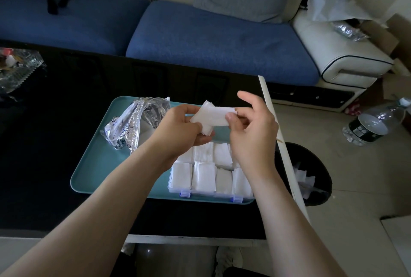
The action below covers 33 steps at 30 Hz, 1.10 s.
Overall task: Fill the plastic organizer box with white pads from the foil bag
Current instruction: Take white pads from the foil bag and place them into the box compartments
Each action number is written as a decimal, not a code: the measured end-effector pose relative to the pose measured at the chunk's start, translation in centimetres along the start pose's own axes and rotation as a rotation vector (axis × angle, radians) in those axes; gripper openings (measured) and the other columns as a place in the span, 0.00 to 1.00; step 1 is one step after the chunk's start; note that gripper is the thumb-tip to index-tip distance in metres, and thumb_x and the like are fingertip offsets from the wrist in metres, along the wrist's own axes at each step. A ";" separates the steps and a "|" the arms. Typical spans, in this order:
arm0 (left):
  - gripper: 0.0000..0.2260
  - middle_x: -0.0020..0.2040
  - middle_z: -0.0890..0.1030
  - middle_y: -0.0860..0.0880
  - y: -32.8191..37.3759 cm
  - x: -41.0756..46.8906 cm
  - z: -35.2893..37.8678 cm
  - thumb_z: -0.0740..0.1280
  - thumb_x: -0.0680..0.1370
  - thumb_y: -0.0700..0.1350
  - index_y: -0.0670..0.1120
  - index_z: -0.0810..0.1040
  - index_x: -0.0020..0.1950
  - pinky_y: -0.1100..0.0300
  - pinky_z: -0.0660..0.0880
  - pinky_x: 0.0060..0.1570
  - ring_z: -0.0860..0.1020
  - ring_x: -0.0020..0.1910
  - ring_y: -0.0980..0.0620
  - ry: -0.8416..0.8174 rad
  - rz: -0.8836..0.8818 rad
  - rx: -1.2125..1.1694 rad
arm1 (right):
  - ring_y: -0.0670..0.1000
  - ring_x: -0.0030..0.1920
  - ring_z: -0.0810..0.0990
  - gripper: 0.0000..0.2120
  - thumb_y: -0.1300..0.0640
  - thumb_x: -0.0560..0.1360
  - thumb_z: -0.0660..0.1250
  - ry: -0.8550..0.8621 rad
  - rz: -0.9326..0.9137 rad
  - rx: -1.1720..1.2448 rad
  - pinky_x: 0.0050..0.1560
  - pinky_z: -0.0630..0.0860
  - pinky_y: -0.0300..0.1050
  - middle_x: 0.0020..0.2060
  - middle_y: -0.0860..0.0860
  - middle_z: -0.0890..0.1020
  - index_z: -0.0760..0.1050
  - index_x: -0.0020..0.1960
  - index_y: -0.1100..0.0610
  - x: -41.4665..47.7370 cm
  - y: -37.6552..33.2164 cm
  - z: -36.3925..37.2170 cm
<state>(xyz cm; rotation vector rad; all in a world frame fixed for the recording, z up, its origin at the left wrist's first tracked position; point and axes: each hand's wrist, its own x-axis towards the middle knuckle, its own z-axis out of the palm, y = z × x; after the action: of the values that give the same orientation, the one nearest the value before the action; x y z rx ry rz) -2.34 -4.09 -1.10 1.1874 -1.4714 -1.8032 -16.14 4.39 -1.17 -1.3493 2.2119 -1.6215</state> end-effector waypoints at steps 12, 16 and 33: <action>0.14 0.57 0.82 0.39 0.5 -0.9 0.6 0.57 0.83 0.36 0.42 0.77 0.64 0.53 0.77 0.45 0.79 0.47 0.47 -0.165 0.008 0.176 | 0.39 0.44 0.79 0.29 0.58 0.80 0.74 -0.273 -0.142 -0.159 0.52 0.78 0.30 0.66 0.48 0.78 0.71 0.78 0.50 -0.2 0.5 -0.1; 0.13 0.54 0.79 0.42 0.3 -0.8 1.0 0.58 0.84 0.39 0.44 0.73 0.67 0.54 0.76 0.44 0.78 0.45 0.50 -0.126 0.027 0.273 | 0.40 0.56 0.77 0.22 0.51 0.87 0.61 -0.476 -0.025 -0.213 0.54 0.77 0.30 0.67 0.48 0.80 0.67 0.81 0.46 -0.6 0.4 -0.1; 0.11 0.55 0.80 0.44 -0.3 -2.6 1.6 0.58 0.83 0.38 0.46 0.68 0.65 0.50 0.81 0.47 0.82 0.50 0.48 -0.151 0.033 0.498 | 0.46 0.47 0.86 0.16 0.60 0.81 0.71 -0.496 0.375 0.135 0.36 0.78 0.32 0.56 0.48 0.81 0.79 0.64 0.43 -1.4 1.1 -2.5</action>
<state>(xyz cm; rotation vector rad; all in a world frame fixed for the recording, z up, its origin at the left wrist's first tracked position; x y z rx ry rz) -2.47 -1.04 -0.60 1.2595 -2.0981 -1.5781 -17.25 7.27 -1.54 -1.0699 1.8771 -1.1332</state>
